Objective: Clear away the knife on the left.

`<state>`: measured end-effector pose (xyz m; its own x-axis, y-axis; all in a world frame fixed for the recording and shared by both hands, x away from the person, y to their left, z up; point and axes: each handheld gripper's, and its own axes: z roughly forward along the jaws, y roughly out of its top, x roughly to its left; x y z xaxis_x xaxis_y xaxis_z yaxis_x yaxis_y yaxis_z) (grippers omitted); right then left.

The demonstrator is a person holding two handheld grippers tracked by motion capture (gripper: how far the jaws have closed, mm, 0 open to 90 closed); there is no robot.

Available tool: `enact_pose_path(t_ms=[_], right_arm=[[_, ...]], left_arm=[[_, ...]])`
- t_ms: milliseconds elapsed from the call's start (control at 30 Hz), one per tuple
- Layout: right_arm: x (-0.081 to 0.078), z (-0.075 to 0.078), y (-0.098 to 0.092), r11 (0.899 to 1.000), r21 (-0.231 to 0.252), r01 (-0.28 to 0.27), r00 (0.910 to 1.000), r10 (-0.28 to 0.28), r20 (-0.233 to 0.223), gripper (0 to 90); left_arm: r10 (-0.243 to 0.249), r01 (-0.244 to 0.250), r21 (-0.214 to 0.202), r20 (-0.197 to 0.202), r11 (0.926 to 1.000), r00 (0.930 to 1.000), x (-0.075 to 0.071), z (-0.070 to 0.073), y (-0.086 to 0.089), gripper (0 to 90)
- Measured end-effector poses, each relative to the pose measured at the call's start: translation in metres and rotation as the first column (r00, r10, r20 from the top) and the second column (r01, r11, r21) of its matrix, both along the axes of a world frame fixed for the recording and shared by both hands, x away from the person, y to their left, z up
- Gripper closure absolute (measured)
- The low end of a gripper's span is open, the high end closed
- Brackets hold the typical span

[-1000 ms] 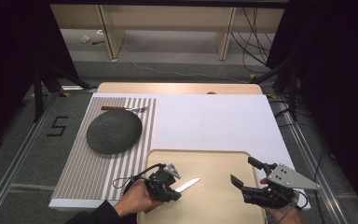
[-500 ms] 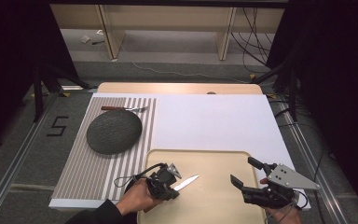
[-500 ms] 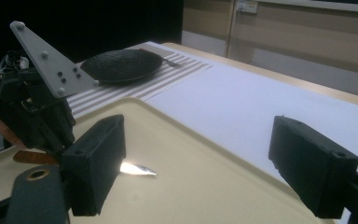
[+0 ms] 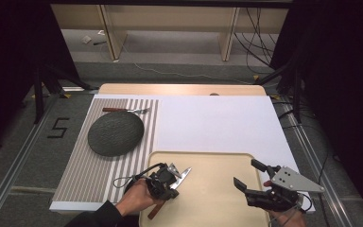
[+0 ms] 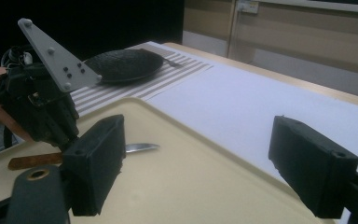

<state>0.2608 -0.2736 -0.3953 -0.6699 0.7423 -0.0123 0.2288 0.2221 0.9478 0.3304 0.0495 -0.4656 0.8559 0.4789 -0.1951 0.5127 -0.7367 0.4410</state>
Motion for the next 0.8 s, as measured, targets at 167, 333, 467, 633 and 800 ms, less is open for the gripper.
enact_pose_path(t_ms=[167,333,467,633,800], right_arm=[[0.000,0.000,0.000,1.000,0.000,-0.002,1.0000,0.002,0.001,19.8],[0.000,0.000,0.001,1.000,-0.002,-0.005,1.0000,0.005,0.002,19.9],[0.000,0.000,0.001,1.000,-0.005,-0.006,1.0000,0.006,0.002,19.9],[0.000,0.000,0.001,1.000,-0.007,-0.008,1.0000,0.008,0.005,19.9],[-0.001,0.000,0.001,1.000,-0.012,-0.011,0.9999,0.011,0.002,19.9]], left_arm=[[0.006,-0.006,0.009,0.005,0.9999,1.0000,-0.001,0.001,0.002,89.6],[0.018,-0.018,0.015,0.011,0.9997,0.9998,0.001,0.001,0.005,89.6],[0.022,-0.022,0.020,0.011,0.9996,0.9997,0.003,0.001,0.007,89.6],[0.029,-0.030,0.025,0.021,0.9992,0.9993,0.004,0.001,0.009,89.6],[0.039,-0.040,0.033,0.023,0.9987,0.9990,0.006,0.002,0.011,89.6]])
